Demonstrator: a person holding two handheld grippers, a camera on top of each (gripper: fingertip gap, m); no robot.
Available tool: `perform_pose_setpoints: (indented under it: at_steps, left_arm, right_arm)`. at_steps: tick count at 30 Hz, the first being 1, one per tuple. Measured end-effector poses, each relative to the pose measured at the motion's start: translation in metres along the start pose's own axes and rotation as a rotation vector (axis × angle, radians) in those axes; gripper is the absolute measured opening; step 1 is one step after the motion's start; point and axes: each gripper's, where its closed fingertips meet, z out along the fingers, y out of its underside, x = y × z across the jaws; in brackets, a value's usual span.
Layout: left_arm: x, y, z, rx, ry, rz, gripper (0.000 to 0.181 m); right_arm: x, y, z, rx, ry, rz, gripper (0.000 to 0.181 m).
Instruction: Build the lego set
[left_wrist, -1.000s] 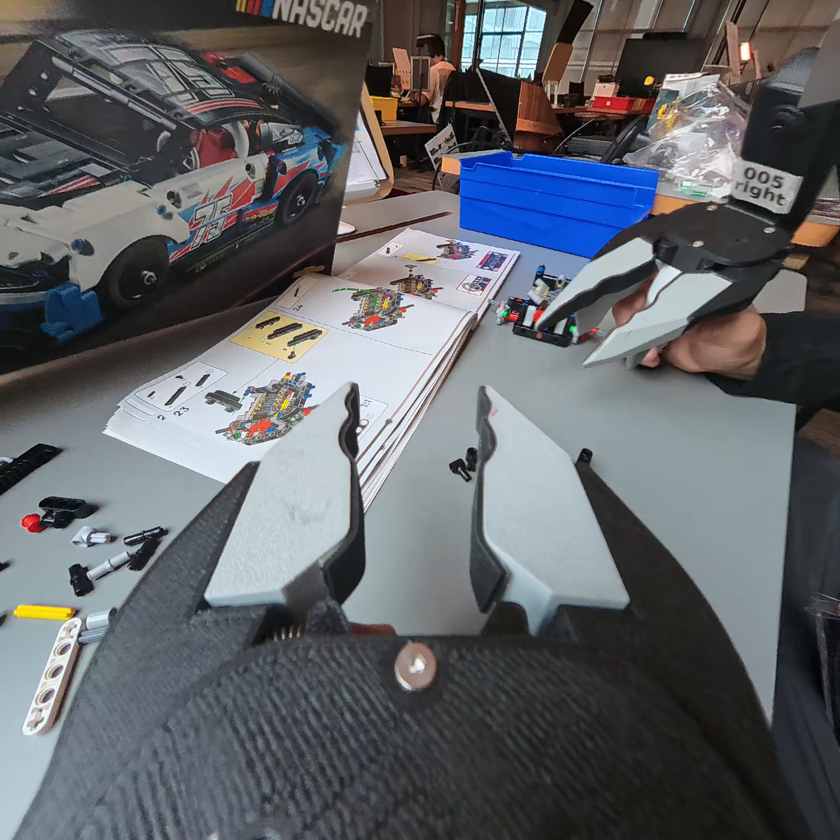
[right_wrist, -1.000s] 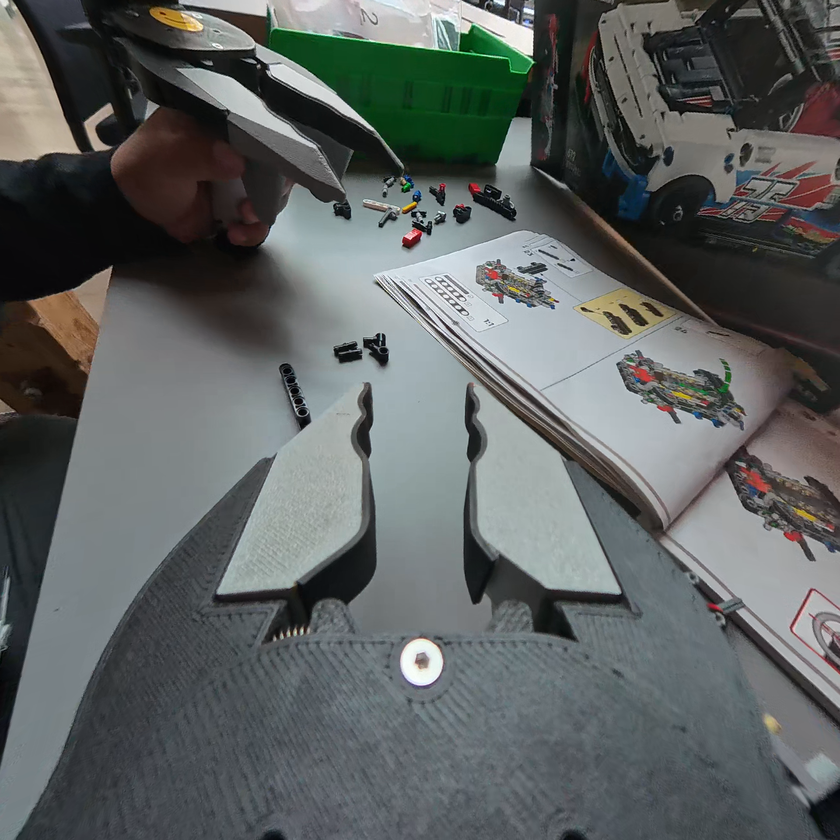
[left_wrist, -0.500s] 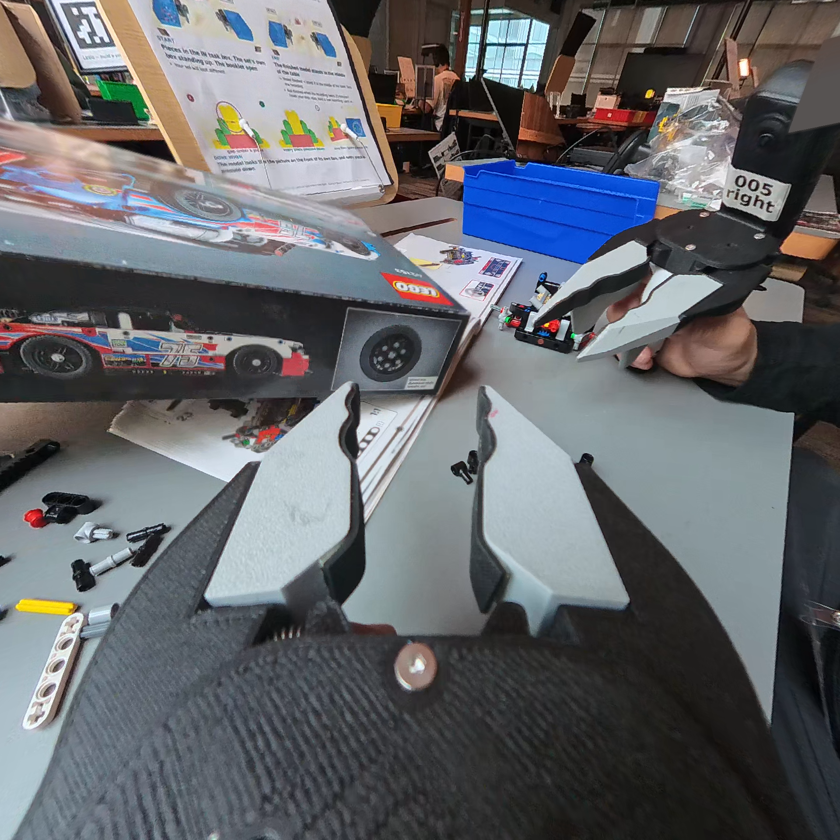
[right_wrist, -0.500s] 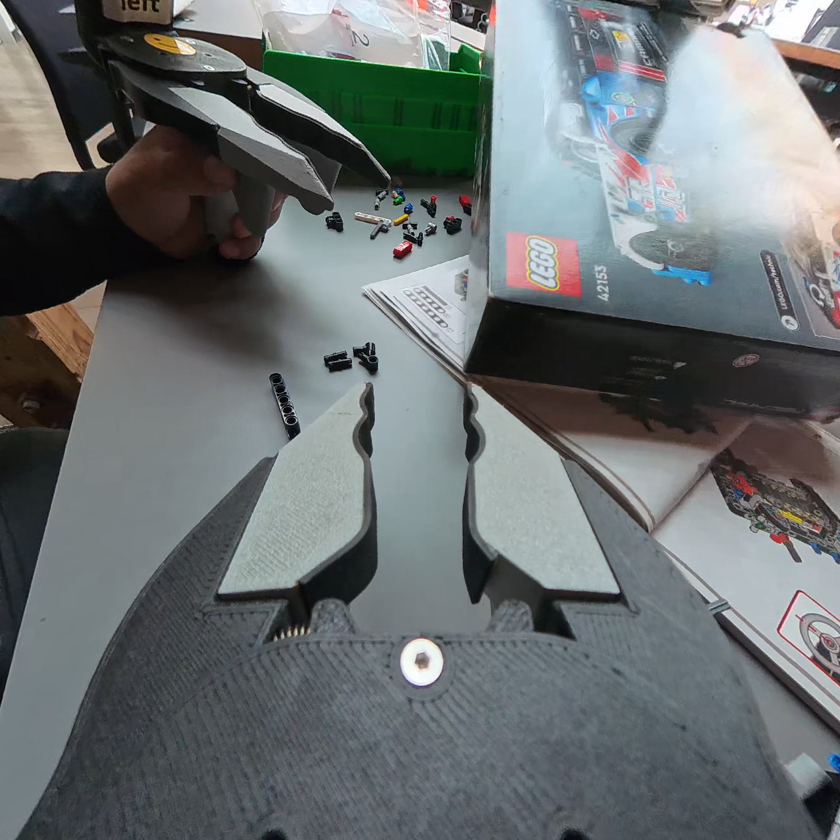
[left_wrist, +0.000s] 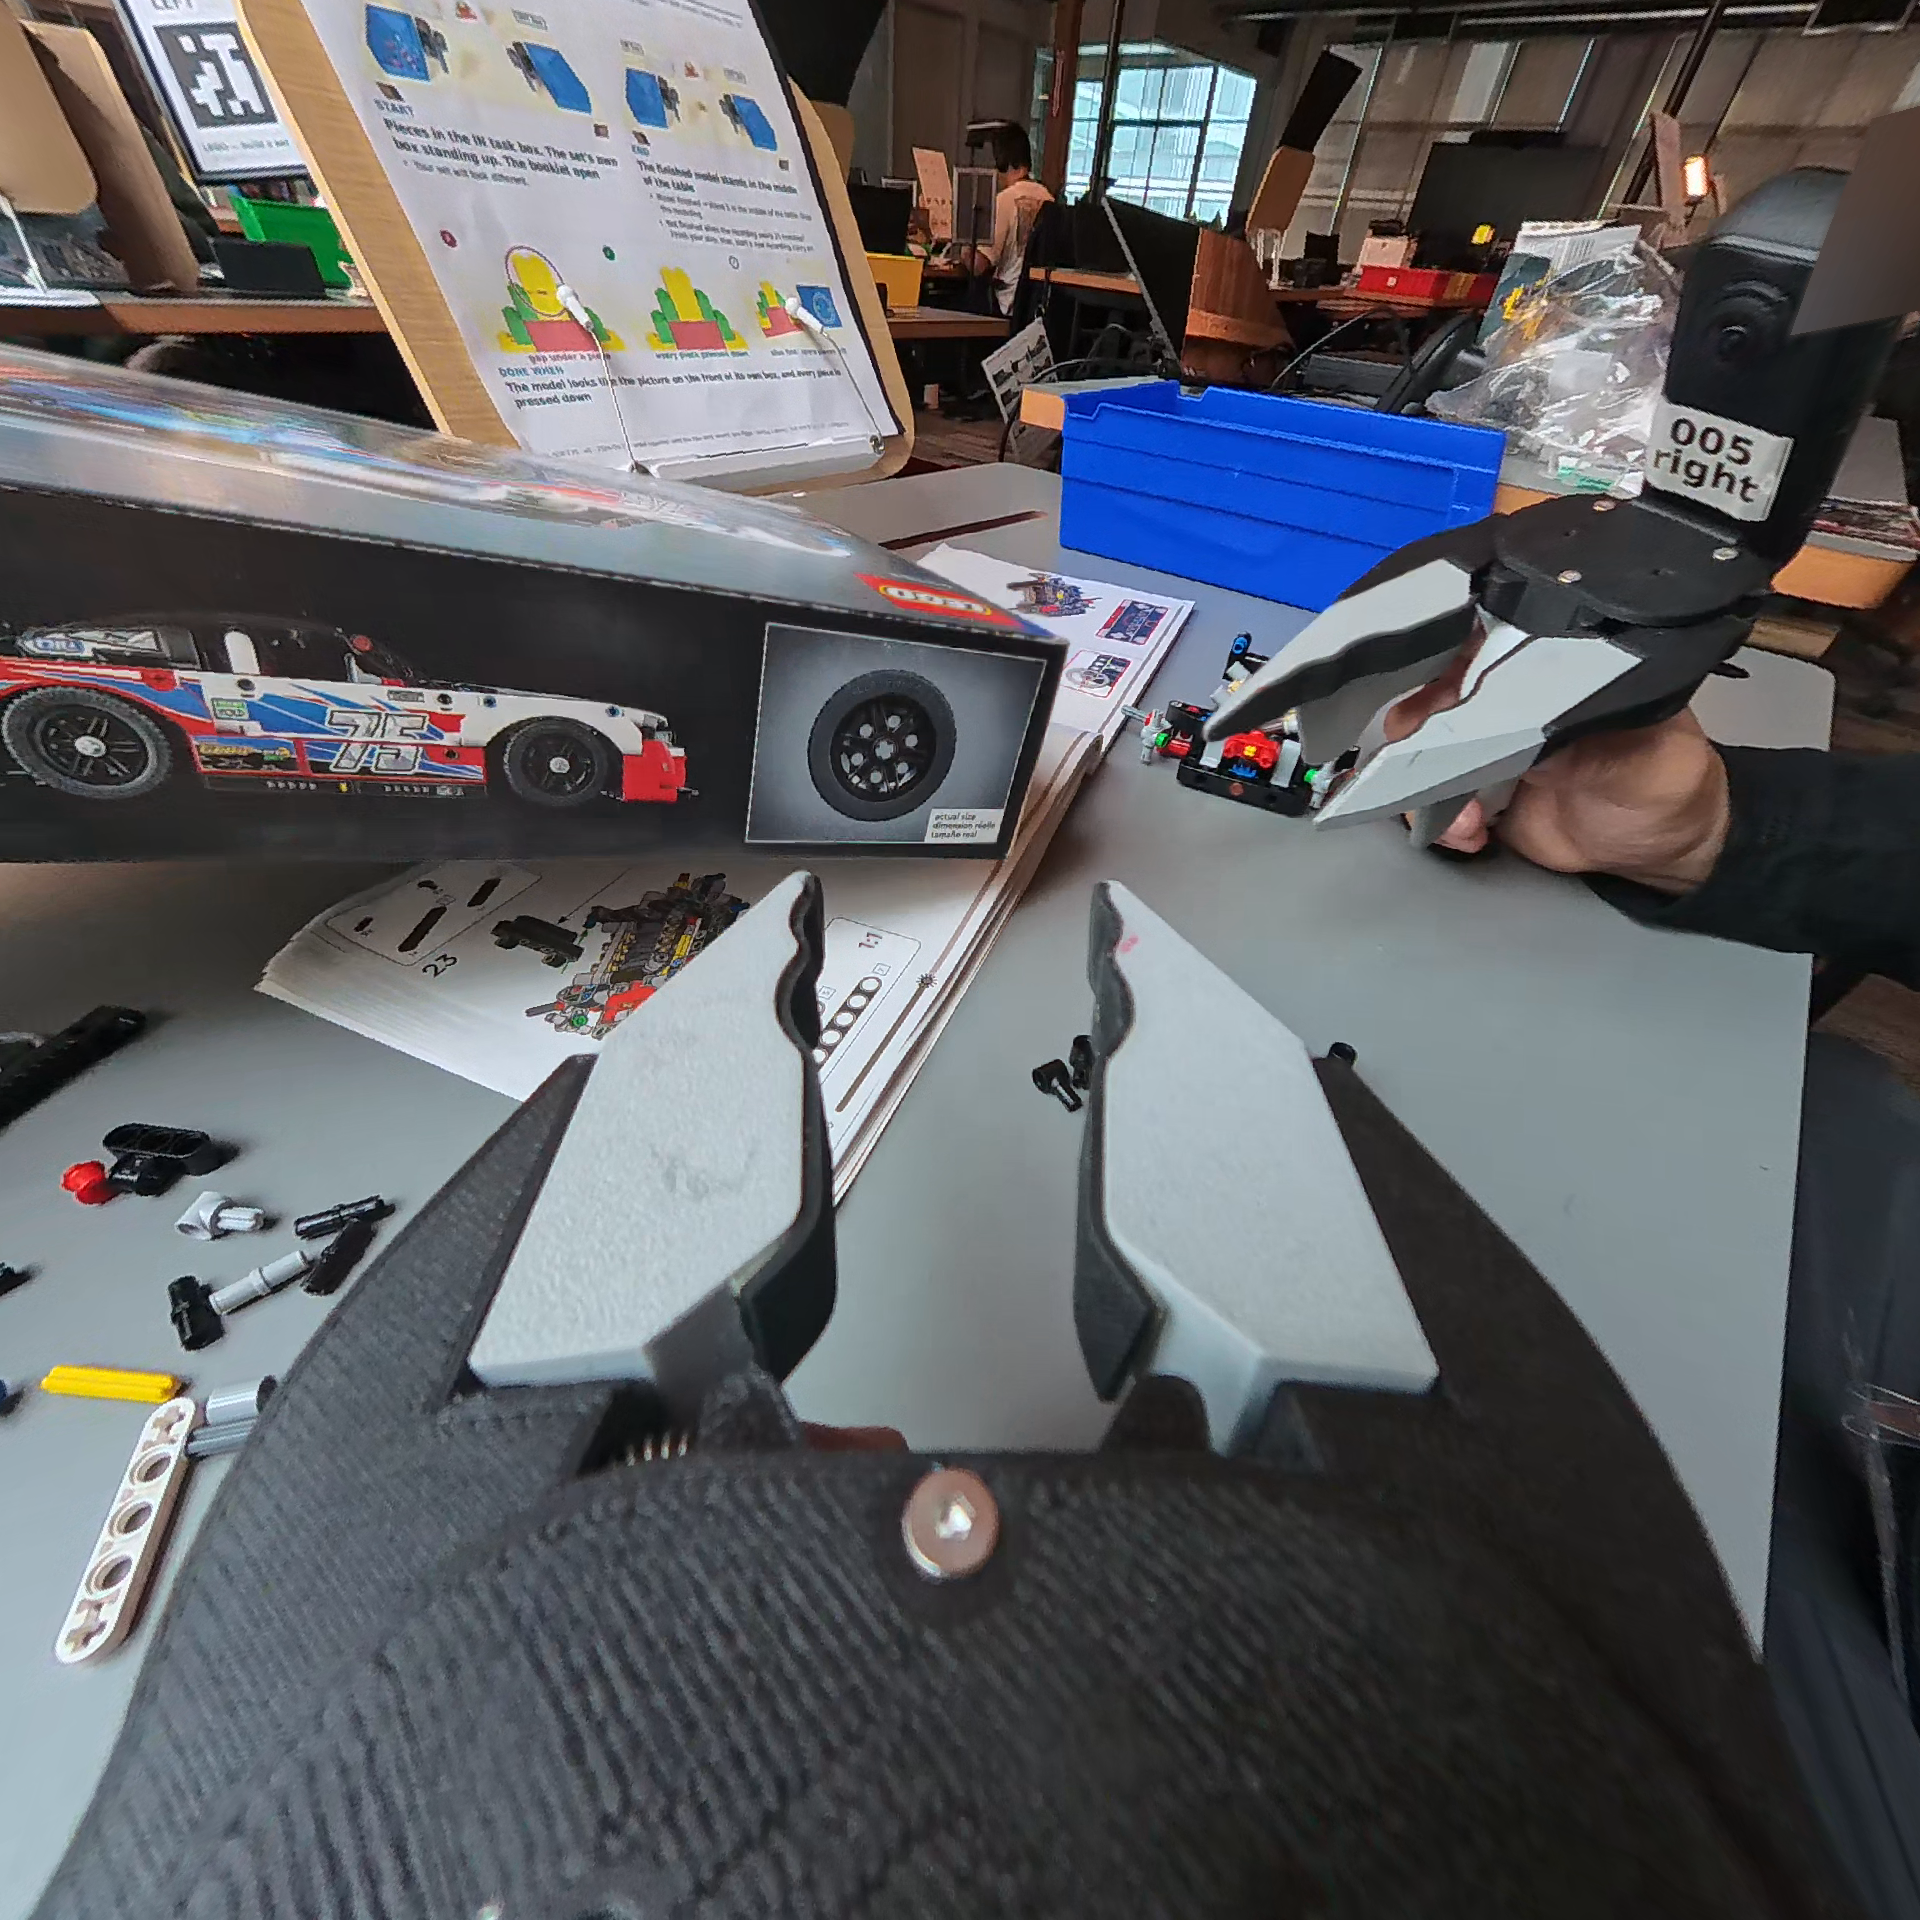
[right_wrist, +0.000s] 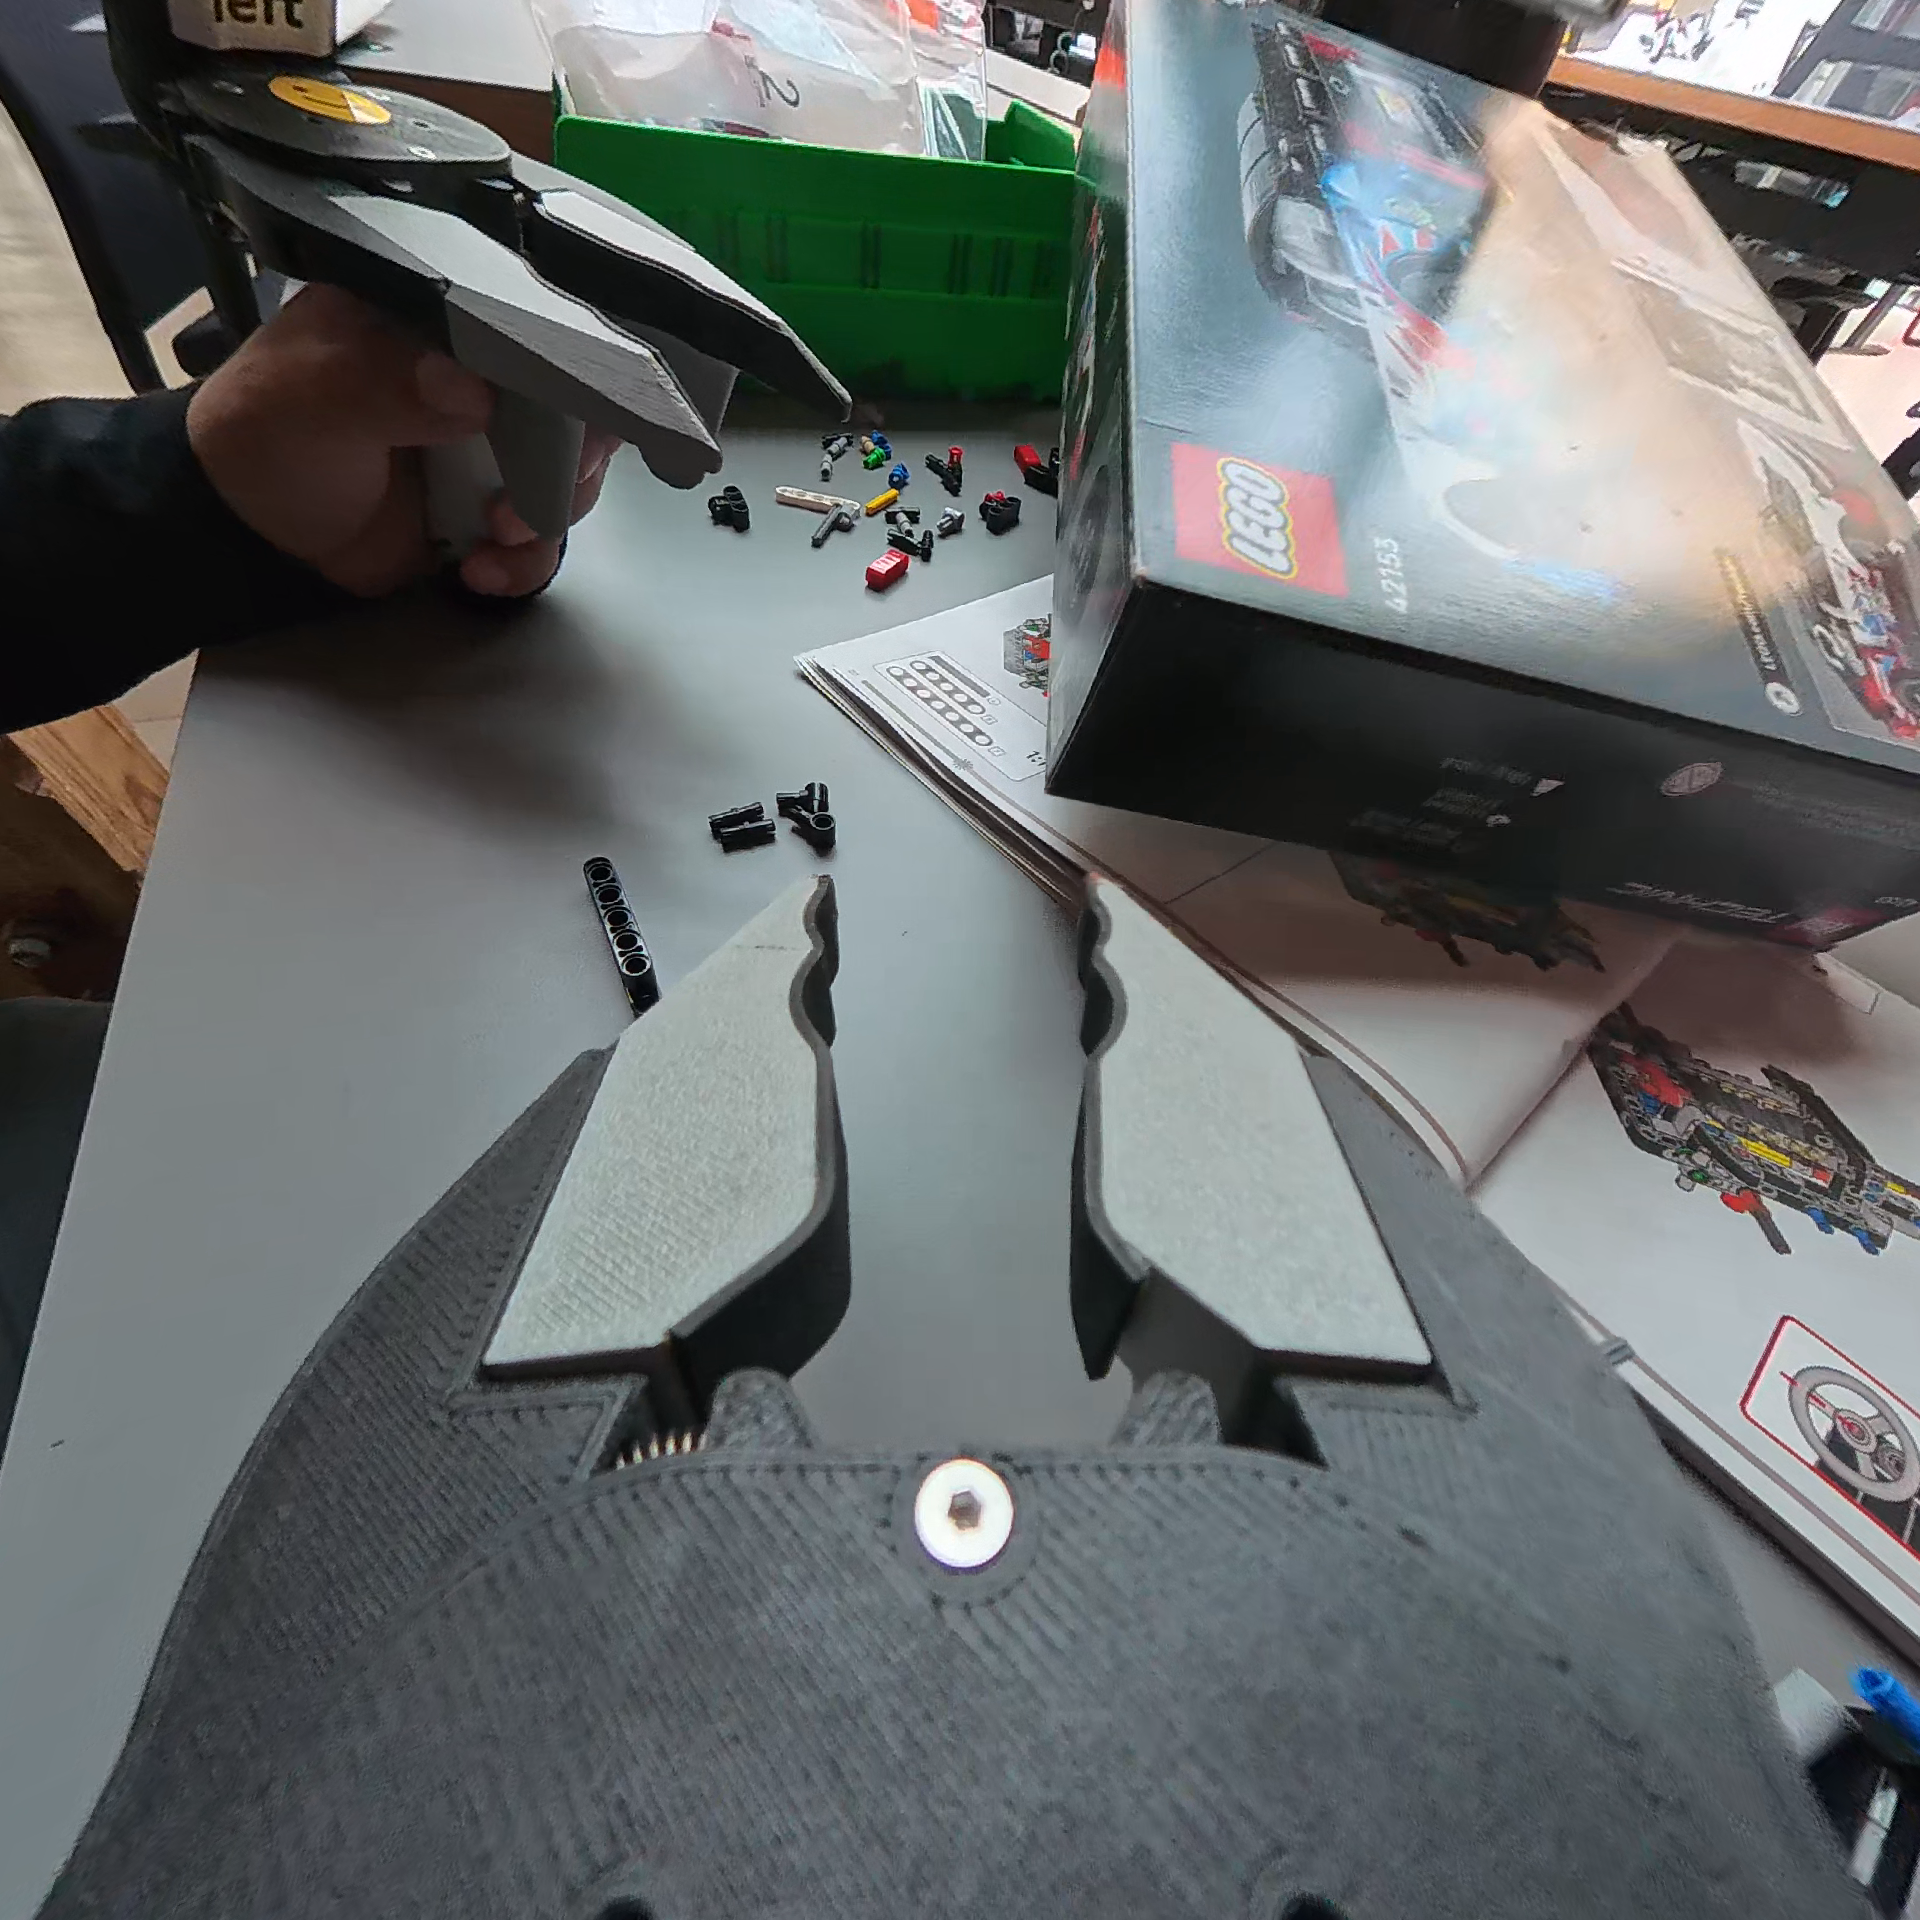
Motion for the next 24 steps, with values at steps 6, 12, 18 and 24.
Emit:
perform_pose_setpoints:
  at_steps: [6,12,18,24]
  left_arm:
    - [-0.001,0.000,0.000,-0.001,-0.001,-0.002,0.049]
    - [-0.002,0.000,0.000,0.002,-0.008,-0.002,0.048]
    - [-0.002,-0.003,-0.003,0.022,-0.005,-0.010,0.048]
    - [0.001,-0.001,-0.003,0.015,0.001,0.004,0.048]
  right_arm:
    - [0.021,-0.003,0.003,-0.046,0.178,-0.076,0.068]
    - [0.057,-0.034,0.013,-0.140,0.518,-0.387,0.095]
    - [0.076,-0.036,0.033,-0.224,0.585,-0.474,0.099]
    - [0.102,-0.018,0.037,-0.399,0.668,-0.644,0.110]
